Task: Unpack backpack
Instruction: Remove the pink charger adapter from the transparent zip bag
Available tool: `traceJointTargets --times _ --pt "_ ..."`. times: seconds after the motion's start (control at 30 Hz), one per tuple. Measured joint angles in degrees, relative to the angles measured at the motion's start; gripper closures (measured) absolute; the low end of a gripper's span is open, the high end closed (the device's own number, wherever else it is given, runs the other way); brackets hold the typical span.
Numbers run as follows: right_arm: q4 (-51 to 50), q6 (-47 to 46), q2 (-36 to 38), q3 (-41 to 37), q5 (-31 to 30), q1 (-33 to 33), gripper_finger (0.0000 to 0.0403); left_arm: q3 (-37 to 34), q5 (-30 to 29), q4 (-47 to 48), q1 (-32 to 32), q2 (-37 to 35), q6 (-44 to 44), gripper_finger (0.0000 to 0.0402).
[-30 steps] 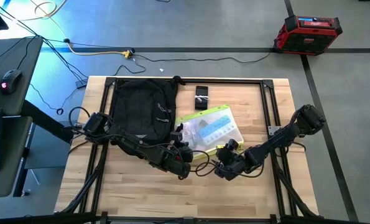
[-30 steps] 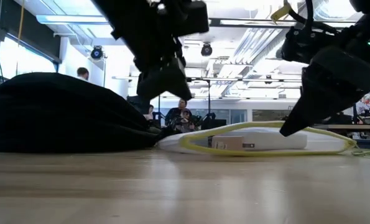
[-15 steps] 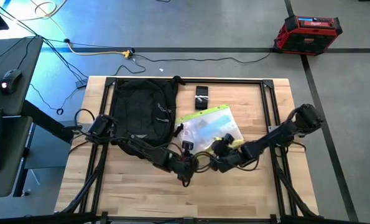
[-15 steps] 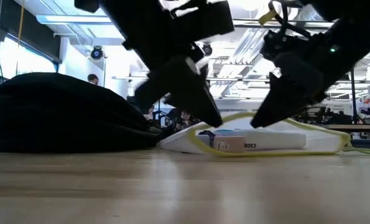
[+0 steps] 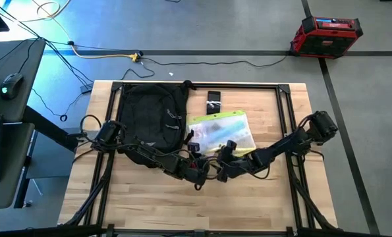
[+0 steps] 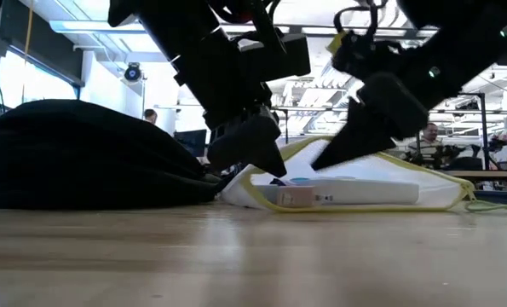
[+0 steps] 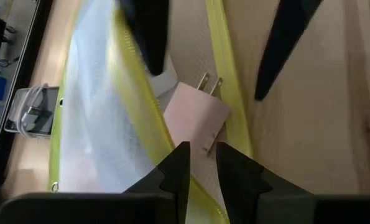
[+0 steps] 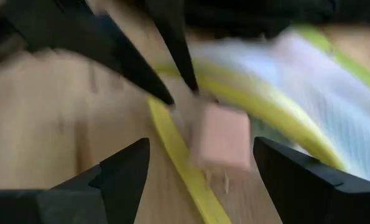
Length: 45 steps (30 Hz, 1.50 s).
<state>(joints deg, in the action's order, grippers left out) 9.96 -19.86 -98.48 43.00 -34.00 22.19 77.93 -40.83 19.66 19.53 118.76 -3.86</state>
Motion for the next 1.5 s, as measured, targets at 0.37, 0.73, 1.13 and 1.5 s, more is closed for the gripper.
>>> traceJointTargets --times 0.37,0.73,1.13,1.5 --pt "3.9 0.9 -1.4 0.1 4.7 -5.9 0.0084 0.0 -0.5 1.7 0.5 0.0 -0.6 0.0341" --pt "5.6 2.4 -5.2 0.3 5.7 -8.6 0.008 0.1 -16.2 14.1 1.8 -2.5 -6.1 0.0341" --pt "6.1 0.6 -6.2 2.0 7.9 -13.7 0.008 0.1 -6.3 14.0 -0.2 -2.5 -8.3 0.0341" --pt "9.3 2.4 -8.6 2.2 9.9 -14.0 0.008 0.1 -6.0 14.0 -0.1 -2.5 -8.5 0.0341"
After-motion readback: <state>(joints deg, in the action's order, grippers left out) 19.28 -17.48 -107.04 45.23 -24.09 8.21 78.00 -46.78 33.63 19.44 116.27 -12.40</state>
